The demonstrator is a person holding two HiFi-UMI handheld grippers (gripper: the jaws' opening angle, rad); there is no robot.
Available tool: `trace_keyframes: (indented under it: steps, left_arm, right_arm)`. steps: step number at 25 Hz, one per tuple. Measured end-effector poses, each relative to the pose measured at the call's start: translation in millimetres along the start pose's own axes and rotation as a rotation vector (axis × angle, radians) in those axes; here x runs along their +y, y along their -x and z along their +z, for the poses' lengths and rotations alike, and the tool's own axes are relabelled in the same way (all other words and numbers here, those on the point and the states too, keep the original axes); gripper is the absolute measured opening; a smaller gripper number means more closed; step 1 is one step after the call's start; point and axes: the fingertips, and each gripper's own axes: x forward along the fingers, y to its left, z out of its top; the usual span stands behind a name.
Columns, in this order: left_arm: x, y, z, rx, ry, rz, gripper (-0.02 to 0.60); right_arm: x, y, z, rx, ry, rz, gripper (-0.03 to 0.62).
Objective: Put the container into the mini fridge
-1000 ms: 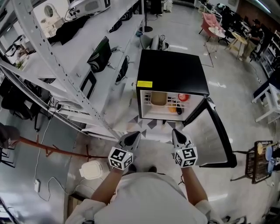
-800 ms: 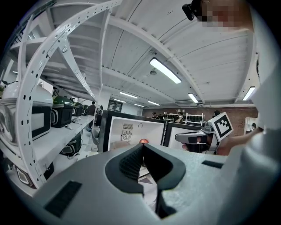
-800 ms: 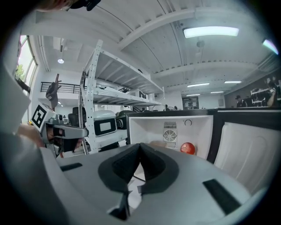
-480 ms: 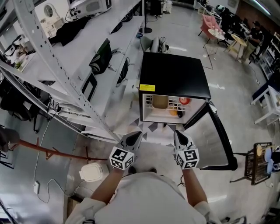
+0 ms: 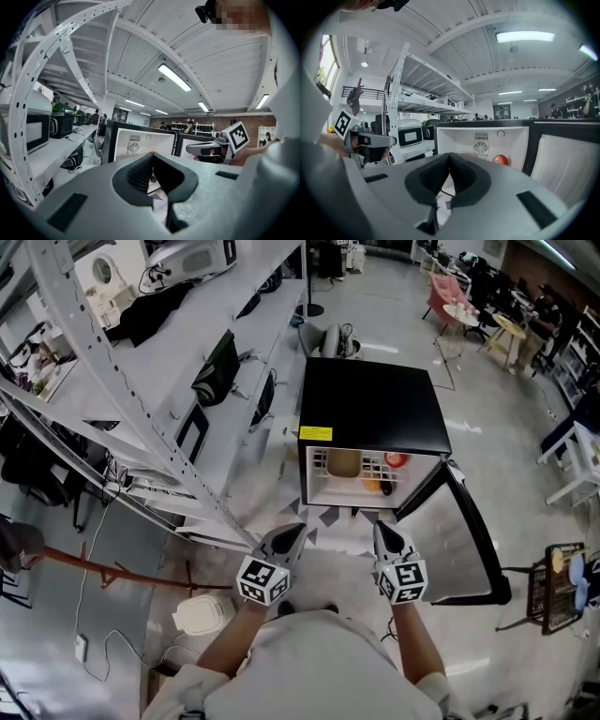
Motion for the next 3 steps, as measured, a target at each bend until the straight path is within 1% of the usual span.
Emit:
trace_keyframes:
  steps: [3]
  left_arm:
    - [1.4,1.3,0.5,-0.003,0.0,-0.003,0.005]
  right_arm:
    - [2.3,-0.9,-1.1,0.002,-0.001,-0.002,0.006]
